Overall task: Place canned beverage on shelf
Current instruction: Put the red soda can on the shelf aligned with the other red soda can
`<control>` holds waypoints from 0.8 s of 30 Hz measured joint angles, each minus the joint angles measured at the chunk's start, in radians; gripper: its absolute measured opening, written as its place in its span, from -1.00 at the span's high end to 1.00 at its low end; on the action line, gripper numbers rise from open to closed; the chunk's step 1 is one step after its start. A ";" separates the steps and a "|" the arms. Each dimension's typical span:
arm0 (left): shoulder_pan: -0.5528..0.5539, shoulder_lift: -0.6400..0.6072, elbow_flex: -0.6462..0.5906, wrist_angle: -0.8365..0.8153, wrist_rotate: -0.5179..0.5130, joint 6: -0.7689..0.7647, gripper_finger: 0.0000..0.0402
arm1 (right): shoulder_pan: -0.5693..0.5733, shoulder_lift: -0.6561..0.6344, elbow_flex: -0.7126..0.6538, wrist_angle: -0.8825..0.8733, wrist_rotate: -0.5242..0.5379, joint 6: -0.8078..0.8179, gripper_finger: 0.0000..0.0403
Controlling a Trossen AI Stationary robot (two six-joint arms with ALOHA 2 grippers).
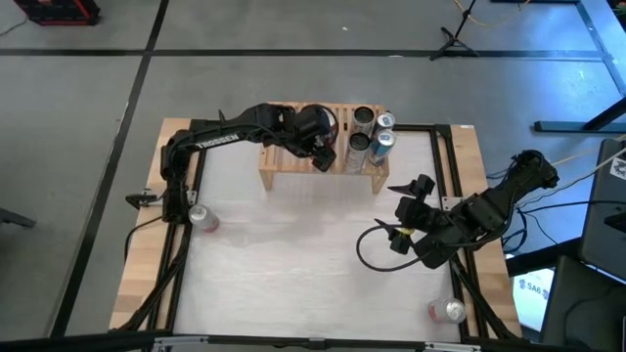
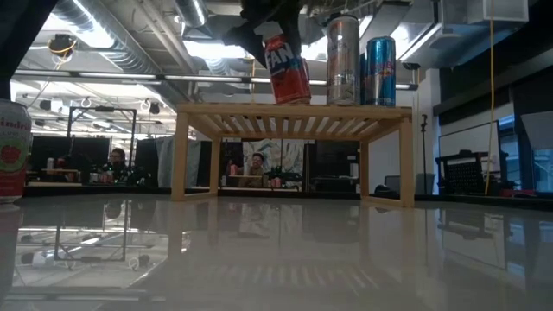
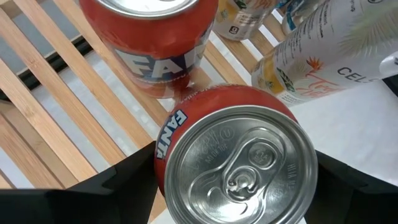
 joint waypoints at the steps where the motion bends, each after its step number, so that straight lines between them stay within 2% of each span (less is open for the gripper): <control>1: 0.001 0.000 0.000 0.000 0.001 0.000 -0.47 | 0.000 0.000 0.000 -0.002 0.000 0.000 -0.94; 24: 0.009 0.000 -0.001 0.011 -0.008 0.000 -0.51 | 0.000 0.000 0.000 -0.027 0.003 0.011 -0.94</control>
